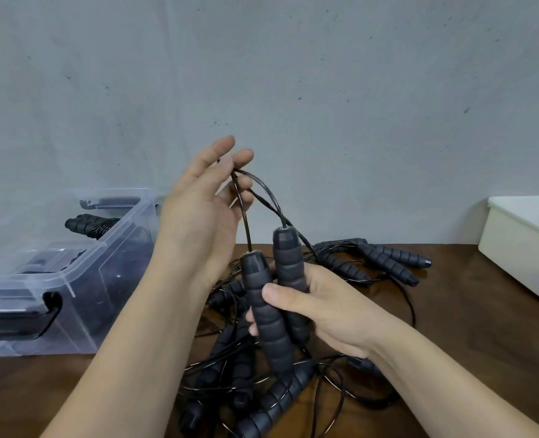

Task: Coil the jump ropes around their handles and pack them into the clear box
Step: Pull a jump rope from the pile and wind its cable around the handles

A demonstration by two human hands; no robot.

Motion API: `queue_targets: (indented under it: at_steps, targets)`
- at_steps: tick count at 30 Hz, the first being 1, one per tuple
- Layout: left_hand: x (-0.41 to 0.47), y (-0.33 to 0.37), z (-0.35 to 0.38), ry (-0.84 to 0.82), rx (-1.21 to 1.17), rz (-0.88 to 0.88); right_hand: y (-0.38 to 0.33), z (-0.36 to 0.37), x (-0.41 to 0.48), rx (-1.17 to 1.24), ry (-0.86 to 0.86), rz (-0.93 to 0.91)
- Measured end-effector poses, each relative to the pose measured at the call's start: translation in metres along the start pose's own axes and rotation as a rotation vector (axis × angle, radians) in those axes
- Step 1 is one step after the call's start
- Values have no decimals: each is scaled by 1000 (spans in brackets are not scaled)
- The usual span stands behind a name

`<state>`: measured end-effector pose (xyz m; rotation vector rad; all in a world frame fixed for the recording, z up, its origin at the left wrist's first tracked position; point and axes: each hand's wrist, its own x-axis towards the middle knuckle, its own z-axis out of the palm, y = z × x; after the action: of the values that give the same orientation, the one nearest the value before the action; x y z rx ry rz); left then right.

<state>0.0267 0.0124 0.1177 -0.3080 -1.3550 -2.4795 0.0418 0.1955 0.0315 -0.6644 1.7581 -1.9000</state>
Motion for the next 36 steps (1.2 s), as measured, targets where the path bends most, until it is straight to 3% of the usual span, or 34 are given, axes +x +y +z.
queue_targets:
  at_steps: [3, 7, 10, 17, 25, 36]
  targets:
    - [-4, 5, -6, -40, 569, 126, -10, -1, -4, -133, 108, -56]
    - [-9, 9, -11, -322, 781, 77, -28, -10, -11, -107, 175, -72]
    - [-12, 5, -12, -428, 779, 51, -36, -15, -16, -121, 169, -81]
    - [-12, -9, -6, -244, 578, 124, -42, -12, -21, -147, 104, -71]
    - [-17, -11, 0, -194, 485, 250, -47, -8, -24, -68, 111, -49]
    - [-19, -9, 2, -172, 500, 260, -50, -8, -27, -88, 124, -32]
